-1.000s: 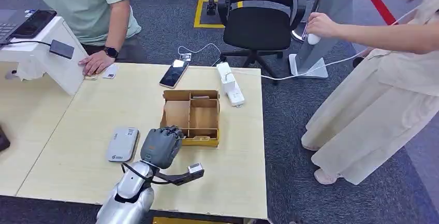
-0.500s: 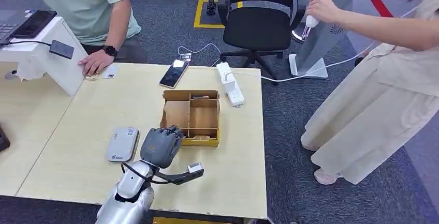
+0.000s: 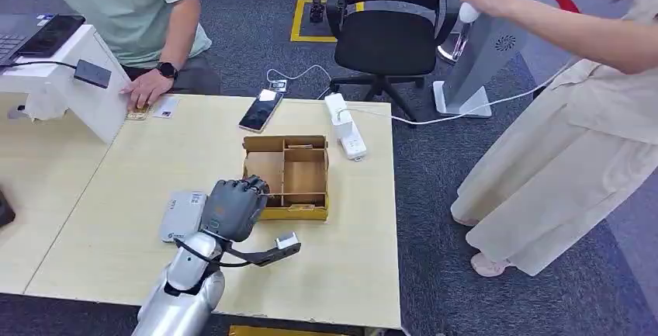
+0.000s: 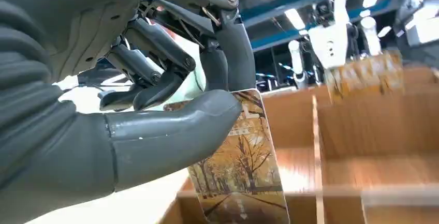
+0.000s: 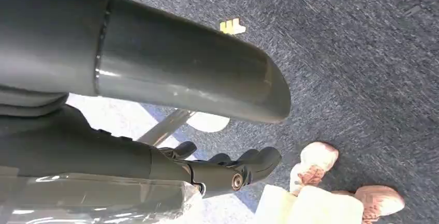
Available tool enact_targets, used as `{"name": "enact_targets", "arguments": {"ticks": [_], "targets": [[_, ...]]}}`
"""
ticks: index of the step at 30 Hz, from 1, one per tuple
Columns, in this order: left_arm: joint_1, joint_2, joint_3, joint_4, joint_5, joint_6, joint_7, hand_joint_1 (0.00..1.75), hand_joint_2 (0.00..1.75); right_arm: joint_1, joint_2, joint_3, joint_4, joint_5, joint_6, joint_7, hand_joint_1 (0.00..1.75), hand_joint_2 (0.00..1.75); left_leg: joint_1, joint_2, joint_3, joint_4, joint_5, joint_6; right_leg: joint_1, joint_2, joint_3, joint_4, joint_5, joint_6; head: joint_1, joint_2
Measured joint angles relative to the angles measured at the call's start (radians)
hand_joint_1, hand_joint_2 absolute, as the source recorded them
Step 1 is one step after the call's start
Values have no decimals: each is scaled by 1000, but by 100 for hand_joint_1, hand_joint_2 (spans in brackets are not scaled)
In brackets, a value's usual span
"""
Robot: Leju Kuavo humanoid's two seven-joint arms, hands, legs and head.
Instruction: Pass the card to the sensor for recognition and then transmit it.
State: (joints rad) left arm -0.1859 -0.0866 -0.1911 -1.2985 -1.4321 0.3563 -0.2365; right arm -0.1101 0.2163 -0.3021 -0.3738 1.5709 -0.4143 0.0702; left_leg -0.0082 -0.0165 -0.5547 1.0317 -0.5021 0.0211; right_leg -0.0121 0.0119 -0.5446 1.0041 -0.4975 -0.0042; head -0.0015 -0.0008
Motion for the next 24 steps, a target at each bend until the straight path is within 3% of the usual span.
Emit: {"name": "enact_targets", "arguments": {"ticks": [14, 24], "targets": [[-56, 30, 28, -120, 70, -31, -26, 175, 175, 0, -4, 12, 0, 0, 6, 14, 0, 0, 0, 0, 0, 0, 0, 0, 0, 0, 0, 0, 0, 0, 0, 0], [-114, 35, 104, -134, -15, -5, 21, 175, 175, 0, -5, 24, 0, 0, 10, 17, 0, 0, 0, 0, 0, 0, 0, 0, 0, 0, 0, 0, 0, 0, 0, 0]]}}
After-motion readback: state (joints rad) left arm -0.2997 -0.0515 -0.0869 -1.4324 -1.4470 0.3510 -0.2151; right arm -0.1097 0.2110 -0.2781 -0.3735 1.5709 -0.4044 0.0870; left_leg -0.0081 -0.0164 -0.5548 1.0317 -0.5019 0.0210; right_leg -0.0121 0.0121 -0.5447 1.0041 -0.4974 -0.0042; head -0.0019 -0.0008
